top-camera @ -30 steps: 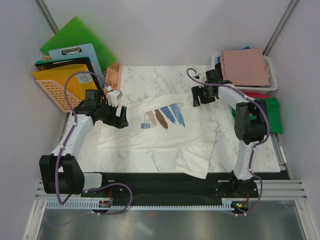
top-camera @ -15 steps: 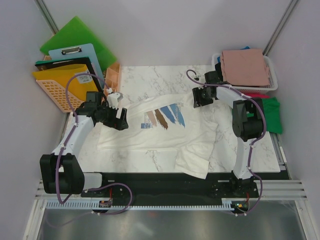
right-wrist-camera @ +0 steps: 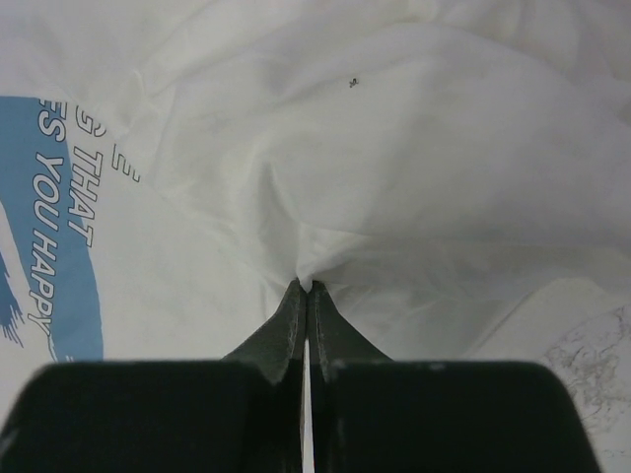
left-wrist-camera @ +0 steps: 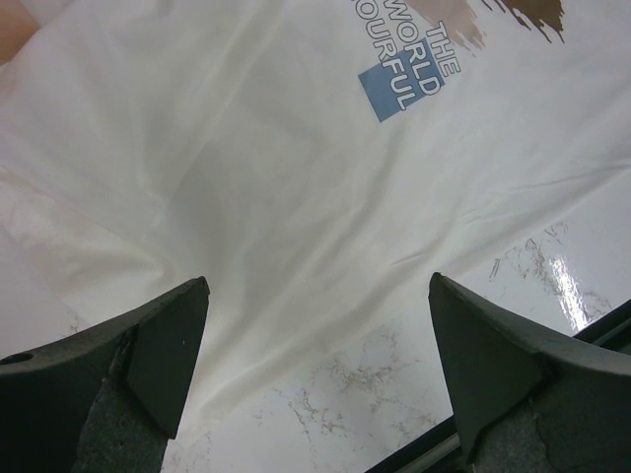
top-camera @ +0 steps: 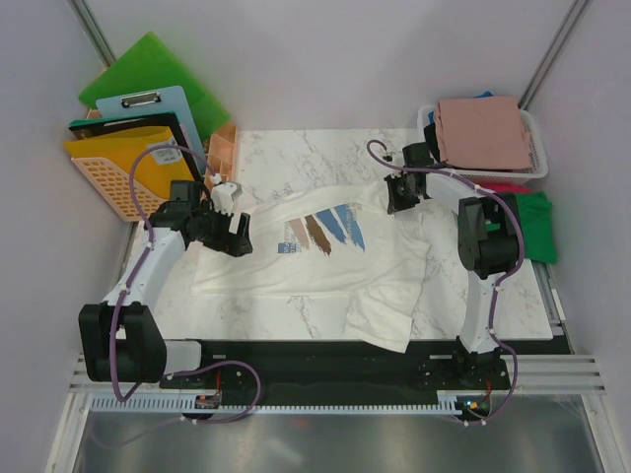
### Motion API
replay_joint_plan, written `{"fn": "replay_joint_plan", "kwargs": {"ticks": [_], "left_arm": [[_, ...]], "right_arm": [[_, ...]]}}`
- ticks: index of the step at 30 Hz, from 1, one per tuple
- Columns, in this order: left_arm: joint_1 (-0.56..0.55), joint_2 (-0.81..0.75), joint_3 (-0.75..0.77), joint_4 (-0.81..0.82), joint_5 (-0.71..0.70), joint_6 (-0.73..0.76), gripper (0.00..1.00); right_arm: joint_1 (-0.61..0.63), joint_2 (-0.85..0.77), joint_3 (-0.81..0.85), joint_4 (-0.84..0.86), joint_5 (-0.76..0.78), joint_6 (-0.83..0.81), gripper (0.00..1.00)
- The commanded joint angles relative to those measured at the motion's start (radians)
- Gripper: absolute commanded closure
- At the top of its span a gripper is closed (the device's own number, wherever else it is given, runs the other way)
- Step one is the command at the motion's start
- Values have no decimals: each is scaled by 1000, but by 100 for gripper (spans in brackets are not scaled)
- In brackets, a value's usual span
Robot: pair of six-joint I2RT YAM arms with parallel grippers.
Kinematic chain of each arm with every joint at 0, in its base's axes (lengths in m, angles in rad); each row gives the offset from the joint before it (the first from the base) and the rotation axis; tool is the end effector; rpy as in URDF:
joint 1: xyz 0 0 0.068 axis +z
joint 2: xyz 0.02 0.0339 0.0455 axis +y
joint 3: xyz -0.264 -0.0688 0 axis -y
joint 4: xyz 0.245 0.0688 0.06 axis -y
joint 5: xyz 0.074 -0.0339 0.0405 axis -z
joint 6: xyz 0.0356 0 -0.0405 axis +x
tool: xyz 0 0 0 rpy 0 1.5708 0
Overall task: Fold and stack the t-shirts
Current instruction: Flatten the tshirt out
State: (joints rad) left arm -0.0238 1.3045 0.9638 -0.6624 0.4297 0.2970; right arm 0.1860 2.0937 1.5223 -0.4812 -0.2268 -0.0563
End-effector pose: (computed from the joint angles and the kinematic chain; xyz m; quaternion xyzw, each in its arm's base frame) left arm 0.2583 -0.0210 0.2532 0.2087 0.9163 -0.1655 0.2989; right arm 0.4351 0.0900 0.1658 -0.1448 0.9499 0.1256 0.2469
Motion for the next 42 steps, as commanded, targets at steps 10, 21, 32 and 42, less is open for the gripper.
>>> {"fn": "replay_joint_plan", "kwargs": {"ticks": [10, 21, 32, 42], "left_arm": [[-1, 33, -50, 51, -211, 22, 1], [-1, 220, 39, 55, -264, -42, 8], [-1, 311, 61, 145, -371, -51, 28], [-2, 378, 67, 236, -425, -48, 37]], "right_arm": [[3, -112, -14, 21, -34, -11, 100], [3, -118, -45, 43, -57, -14, 100], [1, -106, -47, 52, -82, -19, 100], [3, -97, -57, 55, -89, -25, 100]]}}
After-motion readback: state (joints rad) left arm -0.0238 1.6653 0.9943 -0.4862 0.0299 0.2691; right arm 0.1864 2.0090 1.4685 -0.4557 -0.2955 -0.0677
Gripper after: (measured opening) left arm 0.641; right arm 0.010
